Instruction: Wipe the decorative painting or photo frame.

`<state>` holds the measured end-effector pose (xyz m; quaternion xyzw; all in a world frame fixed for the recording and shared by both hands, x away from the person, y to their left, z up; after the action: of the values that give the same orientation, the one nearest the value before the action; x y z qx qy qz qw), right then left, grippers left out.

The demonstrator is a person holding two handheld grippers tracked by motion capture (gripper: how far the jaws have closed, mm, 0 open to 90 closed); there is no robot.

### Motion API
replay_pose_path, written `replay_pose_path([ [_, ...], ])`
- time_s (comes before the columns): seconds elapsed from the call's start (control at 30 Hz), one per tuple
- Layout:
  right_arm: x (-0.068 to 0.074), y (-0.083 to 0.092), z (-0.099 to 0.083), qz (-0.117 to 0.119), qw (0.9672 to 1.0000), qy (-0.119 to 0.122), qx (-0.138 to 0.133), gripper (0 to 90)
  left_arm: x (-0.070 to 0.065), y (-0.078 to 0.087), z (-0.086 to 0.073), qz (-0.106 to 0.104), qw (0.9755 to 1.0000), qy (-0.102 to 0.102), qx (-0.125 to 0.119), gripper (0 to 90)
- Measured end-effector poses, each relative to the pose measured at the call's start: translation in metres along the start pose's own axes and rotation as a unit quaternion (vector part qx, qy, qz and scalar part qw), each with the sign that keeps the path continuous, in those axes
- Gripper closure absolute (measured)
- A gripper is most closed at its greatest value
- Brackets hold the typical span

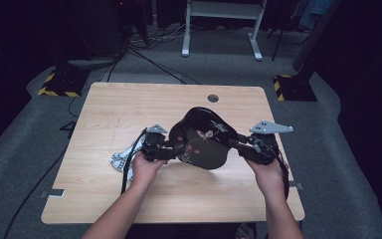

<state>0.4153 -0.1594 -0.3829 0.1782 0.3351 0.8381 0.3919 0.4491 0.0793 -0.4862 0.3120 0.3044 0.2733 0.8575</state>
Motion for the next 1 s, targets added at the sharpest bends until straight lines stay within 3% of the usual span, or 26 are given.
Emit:
replay_pose_path([
  [0.17, -0.007, -0.011, 0.016, 0.010, 0.9999, 0.005, 0.005, 66.1, 0.005, 0.007, 0.000, 0.016, 0.9997, 0.015, -0.011, 43.7],
  [0.53, -0.015, -0.044, 0.051, 0.002, 0.9993, 0.038, 0.007, 62.0, 0.023, 0.007, 0.000, 0.039, 0.9978, 0.053, -0.013, 43.9],
  [0.67, -0.017, -0.057, 0.054, -0.006, 0.9990, 0.041, 0.017, 60.4, 0.032, 0.005, -0.001, 0.047, 0.9964, 0.070, -0.011, 43.7],
  [0.83, -0.015, -0.064, 0.054, -0.008, 0.9987, 0.045, 0.020, 60.4, 0.039, 0.004, -0.001, 0.054, 0.9958, 0.073, -0.009, 43.2],
  [1.0, -0.014, -0.067, 0.054, -0.011, 0.9989, 0.043, 0.016, 57.6, 0.039, 0.005, -0.001, 0.048, 0.9959, 0.076, -0.012, 42.2],
])
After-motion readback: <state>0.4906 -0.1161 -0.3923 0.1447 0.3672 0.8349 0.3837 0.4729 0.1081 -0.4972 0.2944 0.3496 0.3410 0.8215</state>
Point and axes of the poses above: each handheld gripper's, and its own axes: y roughly backward along the jaws, z roughly out of its top, x roughly to its left, the point moved 7 cm from there along -y, roughly forward along the jaws, and after that the axes turned 11 degrees about x, right-handed, at the moved point
